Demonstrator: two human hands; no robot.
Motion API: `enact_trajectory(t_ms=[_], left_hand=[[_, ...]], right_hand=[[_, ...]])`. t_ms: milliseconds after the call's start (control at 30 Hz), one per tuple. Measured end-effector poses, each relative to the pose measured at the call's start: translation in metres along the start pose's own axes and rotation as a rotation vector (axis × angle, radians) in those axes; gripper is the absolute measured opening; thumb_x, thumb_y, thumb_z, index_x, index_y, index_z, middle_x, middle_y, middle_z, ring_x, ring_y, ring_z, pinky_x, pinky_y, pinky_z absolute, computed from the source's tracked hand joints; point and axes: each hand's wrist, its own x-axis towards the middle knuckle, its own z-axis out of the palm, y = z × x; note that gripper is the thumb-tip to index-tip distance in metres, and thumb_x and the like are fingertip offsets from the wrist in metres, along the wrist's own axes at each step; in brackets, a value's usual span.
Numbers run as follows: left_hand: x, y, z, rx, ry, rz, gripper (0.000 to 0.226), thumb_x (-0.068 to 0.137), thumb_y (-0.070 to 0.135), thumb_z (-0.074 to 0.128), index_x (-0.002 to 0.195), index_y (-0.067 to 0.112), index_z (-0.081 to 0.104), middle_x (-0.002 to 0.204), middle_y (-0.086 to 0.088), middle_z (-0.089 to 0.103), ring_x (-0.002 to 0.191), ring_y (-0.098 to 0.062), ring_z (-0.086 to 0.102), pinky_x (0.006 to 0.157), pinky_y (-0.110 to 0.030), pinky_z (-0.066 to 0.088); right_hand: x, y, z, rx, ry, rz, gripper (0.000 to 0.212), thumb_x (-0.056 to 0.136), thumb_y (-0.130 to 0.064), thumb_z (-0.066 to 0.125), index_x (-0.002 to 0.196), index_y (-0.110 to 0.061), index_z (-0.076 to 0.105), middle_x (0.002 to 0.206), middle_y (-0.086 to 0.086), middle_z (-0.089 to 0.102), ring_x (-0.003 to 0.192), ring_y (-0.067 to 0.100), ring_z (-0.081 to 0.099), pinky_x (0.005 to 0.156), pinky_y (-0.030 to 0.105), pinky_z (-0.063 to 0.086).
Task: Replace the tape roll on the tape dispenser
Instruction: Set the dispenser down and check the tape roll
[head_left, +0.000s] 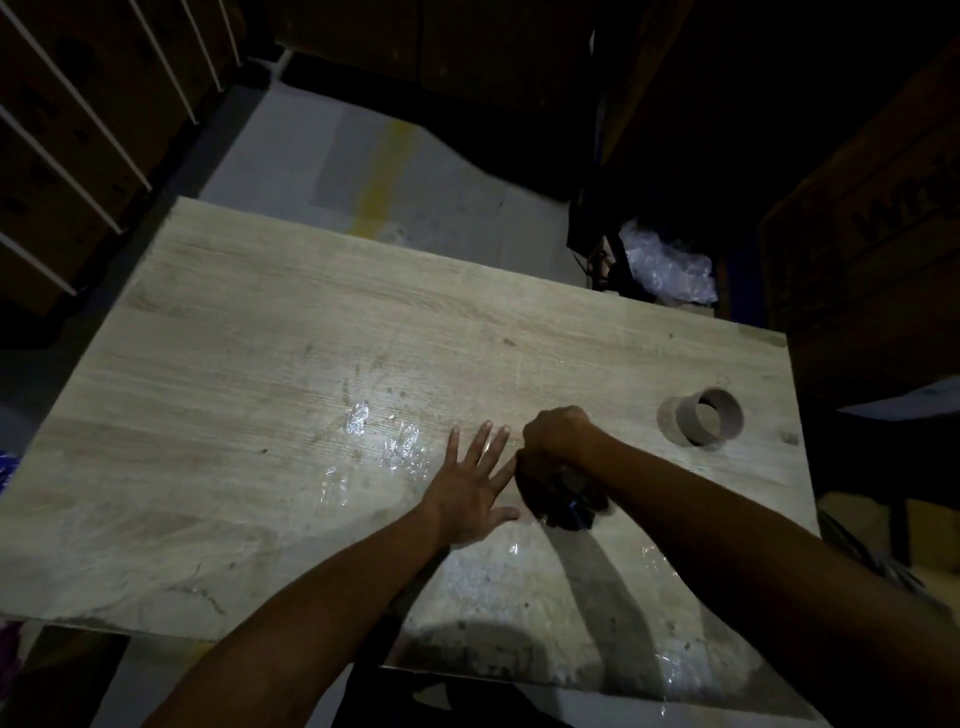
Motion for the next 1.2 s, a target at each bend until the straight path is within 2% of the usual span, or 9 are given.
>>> enact_trajectory(t_ms=[133, 233, 400, 500, 600, 700, 834, 1000, 1200], left_hand=[[0.004, 0.001, -0.002, 0.019, -0.059, -0.016, 0.078, 0.096, 0.067, 0.015, 0.158, 0.024, -0.003, 0.166, -0.011, -0.015, 0.152, -0.035, -0.019, 0.117, -0.066, -0.005], [0.002, -0.004, -0.016, -0.06, -0.045, -0.054, 0.068, 0.102, 0.052, 0.021, 0.159, 0.021, 0.0, 0.167, -0.008, -0.01, 0.154, -0.029, -0.012, 0.122, -0.059, 0.0], [-0.015, -0.017, -0.026, -0.521, 0.286, -0.341, 0.059, 0.1, 0.035, 0.022, 0.153, 0.009, 0.035, 0.16, -0.011, 0.034, 0.149, -0.028, 0.03, 0.122, -0.044, 0.025], [-0.024, -0.019, -0.028, -0.679, 0.524, -0.562, 0.035, 0.1, 0.02, 0.04, 0.122, 0.005, 0.063, 0.118, -0.014, 0.067, 0.114, -0.032, 0.059, 0.095, -0.043, 0.049], [-0.032, -0.015, -0.039, -0.865, 0.61, -0.721, 0.016, 0.099, 0.01, 0.046, 0.088, 0.014, 0.057, 0.08, -0.004, 0.063, 0.079, -0.027, 0.061, 0.069, -0.037, 0.045], [-0.04, -0.001, -0.041, -1.028, 0.582, -0.731, 0.02, 0.099, 0.006, 0.047, 0.082, 0.008, 0.057, 0.072, -0.011, 0.062, 0.066, -0.021, 0.057, 0.062, -0.036, 0.043], [-0.046, 0.029, -0.04, -1.321, 0.531, -0.713, 0.024, 0.102, 0.012, 0.048, 0.084, 0.0, 0.057, 0.067, -0.017, 0.061, 0.058, -0.021, 0.057, 0.055, -0.04, 0.051], [-0.044, 0.051, -0.049, -1.419, 0.495, -0.745, 0.04, 0.102, 0.033, 0.051, 0.081, 0.0, 0.057, 0.071, -0.023, 0.064, 0.056, -0.019, 0.06, 0.055, -0.04, 0.054], [-0.042, 0.036, -0.054, -1.322, 0.451, -0.742, 0.036, 0.098, 0.041, 0.056, 0.084, 0.008, 0.062, 0.073, -0.013, 0.07, 0.062, -0.021, 0.068, 0.062, -0.037, 0.058]], right_hand=[[0.0, 0.025, -0.007, 0.292, -0.015, -0.015, 0.034, 0.088, -0.033, 0.068, 0.111, -0.009, 0.066, 0.095, 0.005, 0.062, 0.087, 0.02, 0.059, 0.077, 0.032, 0.049], [0.007, 0.038, -0.004, 0.519, -0.11, -0.064, 0.039, 0.083, -0.039, 0.075, 0.107, -0.008, 0.073, 0.093, 0.004, 0.067, 0.086, 0.02, 0.062, 0.079, 0.032, 0.05], [0.008, 0.062, 0.021, 1.125, -0.018, -0.053, 0.042, 0.071, -0.04, 0.085, 0.091, -0.004, 0.078, 0.094, 0.01, 0.077, 0.085, 0.021, 0.07, 0.084, 0.037, 0.057], [0.008, 0.066, 0.043, 1.38, 0.045, 0.019, 0.043, 0.069, -0.04, 0.086, 0.091, -0.004, 0.079, 0.095, 0.01, 0.077, 0.091, 0.024, 0.072, 0.082, 0.04, 0.057], [0.008, 0.059, 0.061, 1.657, 0.108, 0.147, 0.042, 0.071, -0.038, 0.086, 0.092, -0.002, 0.078, 0.091, 0.011, 0.077, 0.083, 0.025, 0.073, 0.068, 0.033, 0.058], [0.005, 0.041, 0.075, 1.991, 0.161, 0.222, 0.036, 0.075, -0.025, 0.084, 0.093, 0.005, 0.075, 0.087, 0.017, 0.075, 0.065, 0.022, 0.071, 0.054, 0.027, 0.055], [0.012, 0.01, 0.089, 2.447, 0.227, 0.298, 0.034, 0.076, -0.012, 0.083, 0.098, 0.012, 0.071, 0.099, 0.028, 0.072, 0.076, 0.035, 0.069, 0.061, 0.041, 0.063], [0.019, -0.027, 0.097, 2.623, 0.424, 0.459, 0.02, 0.077, -0.013, 0.082, 0.083, 0.003, 0.072, 0.093, 0.024, 0.073, 0.085, 0.037, 0.071, 0.078, 0.049, 0.061], [0.025, -0.064, 0.101, 2.627, 0.647, 0.574, 0.016, 0.08, -0.03, 0.079, 0.078, -0.014, 0.079, 0.076, 0.006, 0.077, 0.074, 0.022, 0.073, 0.079, 0.042, 0.061]])
